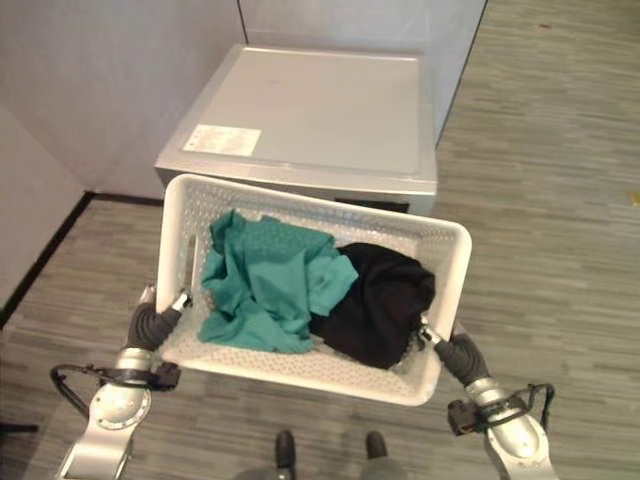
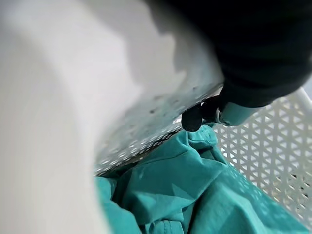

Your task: Grab the laundry basket,head to the washer,open it,put in the laundry and shut it.

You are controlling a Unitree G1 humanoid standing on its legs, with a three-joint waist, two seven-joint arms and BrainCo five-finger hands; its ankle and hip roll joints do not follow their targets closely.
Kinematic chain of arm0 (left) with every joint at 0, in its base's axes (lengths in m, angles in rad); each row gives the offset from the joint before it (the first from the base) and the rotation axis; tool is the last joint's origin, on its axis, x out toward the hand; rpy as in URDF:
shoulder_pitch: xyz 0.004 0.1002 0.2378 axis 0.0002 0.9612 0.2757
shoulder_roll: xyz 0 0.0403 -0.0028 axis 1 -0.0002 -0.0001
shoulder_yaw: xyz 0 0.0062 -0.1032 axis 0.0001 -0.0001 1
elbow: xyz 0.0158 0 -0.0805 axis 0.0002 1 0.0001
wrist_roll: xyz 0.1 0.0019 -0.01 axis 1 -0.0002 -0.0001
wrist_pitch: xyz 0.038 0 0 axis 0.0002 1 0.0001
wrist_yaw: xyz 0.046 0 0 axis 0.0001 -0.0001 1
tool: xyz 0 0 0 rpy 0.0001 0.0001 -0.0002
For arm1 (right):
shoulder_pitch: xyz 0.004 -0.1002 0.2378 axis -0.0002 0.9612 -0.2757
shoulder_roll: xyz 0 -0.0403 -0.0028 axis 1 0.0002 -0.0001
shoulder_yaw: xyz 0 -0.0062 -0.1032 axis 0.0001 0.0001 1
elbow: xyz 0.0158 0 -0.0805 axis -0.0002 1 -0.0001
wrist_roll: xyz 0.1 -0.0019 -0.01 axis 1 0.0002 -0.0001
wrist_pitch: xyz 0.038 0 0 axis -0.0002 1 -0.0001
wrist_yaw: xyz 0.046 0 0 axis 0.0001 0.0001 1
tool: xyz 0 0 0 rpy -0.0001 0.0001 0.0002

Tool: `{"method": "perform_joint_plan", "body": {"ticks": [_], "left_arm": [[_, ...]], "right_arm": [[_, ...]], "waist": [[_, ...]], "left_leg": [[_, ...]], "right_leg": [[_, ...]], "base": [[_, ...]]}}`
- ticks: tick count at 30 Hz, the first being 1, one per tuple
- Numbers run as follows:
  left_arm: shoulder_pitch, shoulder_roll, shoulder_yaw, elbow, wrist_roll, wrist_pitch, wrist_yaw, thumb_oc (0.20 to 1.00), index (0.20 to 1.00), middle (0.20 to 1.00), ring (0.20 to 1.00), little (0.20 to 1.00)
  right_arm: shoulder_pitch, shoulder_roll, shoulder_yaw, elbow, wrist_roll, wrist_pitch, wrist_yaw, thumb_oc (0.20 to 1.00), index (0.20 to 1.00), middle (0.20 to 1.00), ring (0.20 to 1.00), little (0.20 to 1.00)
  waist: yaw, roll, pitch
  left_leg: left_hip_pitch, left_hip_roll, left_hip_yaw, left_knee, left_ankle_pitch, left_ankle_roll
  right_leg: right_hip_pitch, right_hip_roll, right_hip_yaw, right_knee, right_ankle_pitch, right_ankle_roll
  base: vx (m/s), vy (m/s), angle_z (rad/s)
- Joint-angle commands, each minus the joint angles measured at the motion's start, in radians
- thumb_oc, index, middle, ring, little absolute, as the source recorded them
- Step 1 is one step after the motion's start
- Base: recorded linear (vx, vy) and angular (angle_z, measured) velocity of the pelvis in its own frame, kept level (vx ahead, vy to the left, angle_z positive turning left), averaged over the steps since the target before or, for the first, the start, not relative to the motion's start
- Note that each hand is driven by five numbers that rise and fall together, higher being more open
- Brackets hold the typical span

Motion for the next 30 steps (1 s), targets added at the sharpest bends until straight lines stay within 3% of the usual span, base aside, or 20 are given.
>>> {"method": "perform_joint_plan", "body": {"ticks": [1,3,9,11,14,18,19,20,21,22,23,25,27,28,29,30], "left_arm": [[-0.121,0.177,0.419,0.114,-0.071,0.003,0.172,0.200,0.200,0.200,0.200,0.200],[-0.221,0.241,0.361,0.145,-0.101,0.023,0.133,0.200,0.200,0.200,0.200,0.200],[-0.489,0.295,0.173,0.235,-0.241,0.048,0.088,0.200,0.200,0.200,0.200,0.200],[-0.626,0.316,0.068,0.303,-0.311,0.057,0.074,0.200,0.200,0.200,0.200,0.200],[-0.689,0.321,0.017,0.345,-0.350,0.058,0.069,0.200,0.200,0.200,0.200,0.200],[-0.689,0.321,0.017,0.346,-0.350,0.057,0.070,0.200,0.200,0.200,0.200,0.200],[-0.916,0.377,-0.163,0.516,-0.517,0.092,0.060,0.200,0.200,0.200,0.200,0.200],[-0.942,0.388,-0.183,0.542,-0.534,0.084,0.061,0.200,0.200,0.200,0.200,0.200],[-0.947,0.388,-0.187,0.548,-0.536,0.081,0.060,0.200,0.200,0.200,0.200,0.200],[-0.977,0.398,-0.215,0.578,-0.529,0.071,0.074,0.200,0.200,0.200,0.200,0.200],[-0.986,0.399,-0.227,0.570,-0.522,0.075,0.060,0.200,0.200,0.200,0.200,0.200],[-0.981,0.401,-0.232,0.574,-0.518,0.072,0.066,0.200,0.200,0.200,0.200,0.200],[-0.988,0.426,-0.252,0.568,-0.520,0.066,0.057,0.200,0.200,0.200,0.200,0.200],[-1.006,0.477,-0.272,0.576,-0.505,0.072,0.046,0.200,0.200,0.200,0.200,0.200],[-1.007,0.478,-0.272,0.577,-0.506,0.072,0.046,0.200,0.200,0.200,0.200,0.200],[-1.019,0.503,-0.277,0.595,-0.508,0.077,0.044,0.200,0.200,0.200,0.200,0.200]], "right_arm": [[-0.040,-0.209,-0.347,0.131,0.010,-0.023,-0.095,0.200,0.200,0.200,0.200,0.200],[-0.133,-0.272,-0.353,0.181,0.021,-0.008,-0.122,0.200,0.200,0.200,0.200,0.200],[-0.241,-0.363,-0.315,0.223,0.030,0.029,-0.136,0.200,0.200,0.200,0.200,0.200],[-0.278,-0.425,-0.308,0.219,0.038,0.041,-0.125,0.200,0.200,0.200,0.200,0.200],[-0.298,-0.450,-0.306,0.223,0.048,0.042,-0.126,0.200,0.200,0.200,0.200,0.200],[-0.298,-0.450,-0.306,0.223,0.048,0.042,-0.126,0.200,0.200,0.200,0.200,0.200],[-0.486,-0.552,-0.130,0.328,0.108,0.062,-0.147,0.200,0.200,0.200,0.200,0.200],[-0.501,-0.558,-0.118,0.345,0.121,0.056,-0.153,0.200,0.200,0.200,0.200,0.200],[-0.503,-0.559,-0.116,0.349,0.122,0.054,-0.154,0.200,0.200,0.200,0.200,0.200],[-0.504,-0.561,-0.117,0.358,0.143,0.040,-0.168,0.200,0.200,0.200,0.200,0.200],[-0.490,-0.559,-0.131,0.357,0.157,0.049,-0.163,0.200,0.200,0.200,0.200,0.200],[-0.471,-0.543,-0.156,0.366,0.164,0.045,-0.177,0.200,0.200,0.200,0.200,0.200],[-0.472,-0.515,-0.152,0.372,0.152,0.048,-0.180,0.200,0.200,0.200,0.200,0.200],[-0.514,-0.484,-0.106,0.385,0.127,0.059,-0.172,0.200,0.200,0.200,0.200,0.200],[-0.516,-0.484,-0.105,0.386,0.127,0.059,-0.172,0.200,0.200,0.200,0.200,0.200],[-0.535,-0.477,-0.085,0.391,0.111,0.067,-0.169,0.200,0.200,0.200,0.200,0.200]], "waist": [[0.019,0.009,-0.104],[0.019,0.010,-0.120],[0.012,0.009,-0.134],[0.011,-0.001,-0.123],[0.014,-0.008,-0.106],[0.013,-0.007,-0.107],[0.066,-0.047,-0.043],[0.067,-0.046,-0.046],[0.067,-0.052,-0.049],[0.079,-0.047,-0.057],[0.072,-0.039,-0.068],[0.081,-0.038,-0.080],[0.088,-0.028,-0.095],[0.104,-0.014,-0.097],[0.106,-0.016,-0.099],[0.106,-0.003,-0.095]], "left_leg": [[0.078,0.069,-0.017,0.114,-0.177,-0.016],[0.102,0.074,-0.029,0.089,-0.167,-0.018],[0.110,0.104,-0.055,0.074,-0.131,-0.040],[0.062,0.117,-0.092,0.184,-0.114,-0.048],[0.009,0.120,-0.120,0.294,-0.101,-0.052],[0.007,0.120,-0.121,0.296,-0.102,-0.052],[-0.238,0.112,-0.229,0.534,-0.028,-0.030],[-0.250,0.120,-0.220,0.405,-0.034,-0.036],[-0.237,0.118,-0.216,0.379,-0.024,-0.037],[-0.256,0.130,-0.183,0.202,0.011,-0.055],[-0.244,0.134,-0.167,0.169,0.005,-0.055],[-0.243,0.117,-0.165,0.185,0.004,-0.057],[-0.235,0.080,-0.167,0.217,-0.033,-0.041],[-0.188,0.040,-0.156,0.218,-0.069,0.000],[-0.185,0.039,-0.153,0.216,-0.075,0.000],[-0.153,0.028,-0.139,0.206,-0.089,0.021]], "right_leg": [[-0.078,0.016,-0.039,0.063,-0.027,0.007],[-0.064,0.021,-0.046,0.067,-0.036,0.006],[-0.055,0.040,-0.078,0.092,-0.064,-0.005],[-0.044,0.062,-0.085,0.111,-0.087,-0.026],[-0.036,0.075,-0.086,0.120,-0.097,-0.043],[-0.037,0.075,-0.087,0.120,-0.097,-0.043],[0.024,0.100,-0.071,0.122,-0.141,-0.070],[0.031,0.096,-0.075,0.109,-0.143,-0.060],[0.033,0.091,-0.075,0.106,-0.143,-0.060],[0.068,0.069,-0.093,0.084,-0.162,-0.044],[0.074,0.067,-0.094,0.090,-0.169,-0.037],[0.084,0.051,-0.098,0.097,-0.176,-0.025],[0.081,0.004,-0.104,0.140,-0.170,0.002],[0.028,-0.029,-0.082,0.275,-0.109,0.019],[0.026,-0.031,-0.078,0.278,-0.114,0.019],[-0.023,-0.038,-0.061,0.369,-0.068,0.023]], "base": [[0.08,-0.027,0.00],[0.10,-0.050,0.05],[0.03,-0.084,0.22],[0.02,-0.147,0.48],[-0.01,-0.073,0.35],[0.01,-0.029,0.03],[0.15,-0.045,-0.03],[0.17,-0.055,0.14],[0.28,0.202,0.41],[0.28,0.211,0.28],[0.38,0.305,0.03],[0.21,0.183,-0.17],[0.28,0.356,-0.22],[0.27,0.369,-0.40],[0.25,0.397,-0.66],[0.14,0.234,-0.70]]}}
